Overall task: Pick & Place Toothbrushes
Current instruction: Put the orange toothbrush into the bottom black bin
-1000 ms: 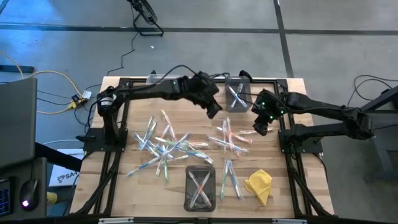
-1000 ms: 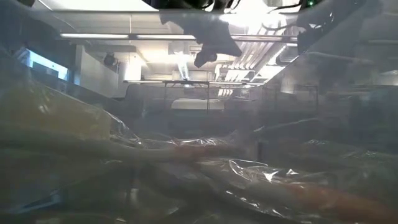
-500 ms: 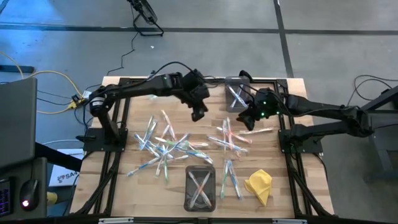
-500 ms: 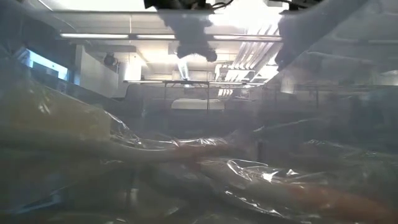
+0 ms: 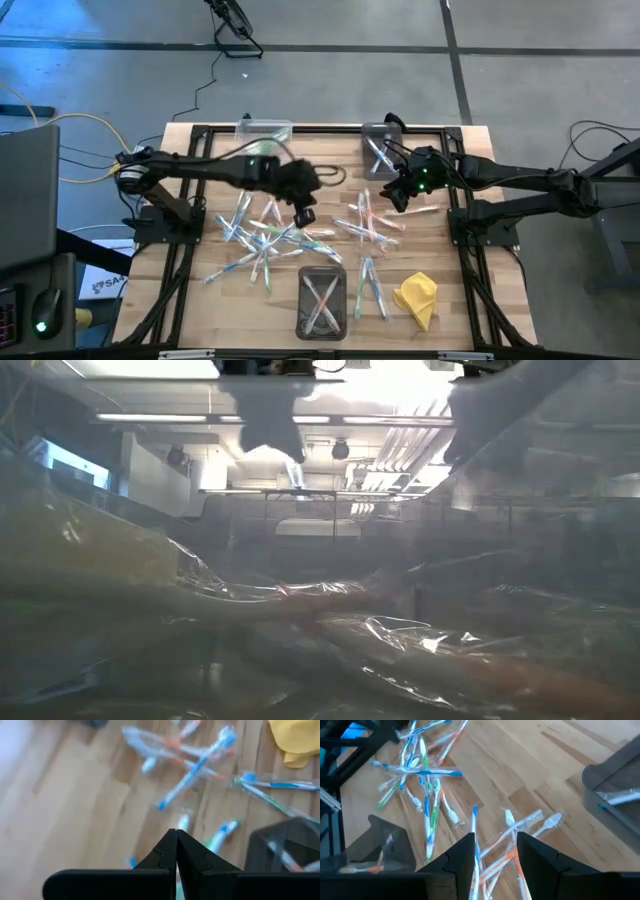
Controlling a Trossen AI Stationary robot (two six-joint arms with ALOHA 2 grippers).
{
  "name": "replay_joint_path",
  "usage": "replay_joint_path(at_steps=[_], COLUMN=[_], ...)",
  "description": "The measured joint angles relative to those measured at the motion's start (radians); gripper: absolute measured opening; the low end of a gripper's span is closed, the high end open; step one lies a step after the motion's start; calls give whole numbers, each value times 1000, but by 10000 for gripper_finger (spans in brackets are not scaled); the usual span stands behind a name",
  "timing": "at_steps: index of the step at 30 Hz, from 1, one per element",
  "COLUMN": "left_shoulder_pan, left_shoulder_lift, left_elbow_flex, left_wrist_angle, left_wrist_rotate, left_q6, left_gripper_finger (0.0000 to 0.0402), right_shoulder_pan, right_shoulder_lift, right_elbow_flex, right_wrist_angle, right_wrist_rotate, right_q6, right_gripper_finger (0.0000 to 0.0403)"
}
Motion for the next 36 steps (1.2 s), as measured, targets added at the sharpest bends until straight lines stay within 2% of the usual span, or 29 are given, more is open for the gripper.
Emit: replay_joint_path(at_steps=[2,6,11,14,19,30,36], left_shoulder_pan=[-28,-51,-25,1,31,32,32], left_shoulder_lift=[-41,-115,-168,-181,-190,-190,-190], left_elbow_flex=[-80,-239,-386,-410,-402,-402,-402], left_wrist_angle=[82,367,773,884,884,877,876], left_wrist_rotate=[-18,-86,-109,-90,-86,-84,-84], left_q6=[-57,-114,-56,1,11,8,-12], left_gripper_finger=[0,0,0,0,0,0,0], right_shoulder_pan=[0,0,21,43,52,53,54], right_shoulder_lift=[0,3,56,117,228,465,532], right_elbow_flex=[0,0,0,1,0,0,0], right_wrist_angle=[-2,-3,-8,2,9,90,166], right_wrist_rotate=[1,4,88,135,156,151,159], right_q6=[27,124,224,244,324,332,332], right_gripper_finger=[139,139,139,139,139,139,115])
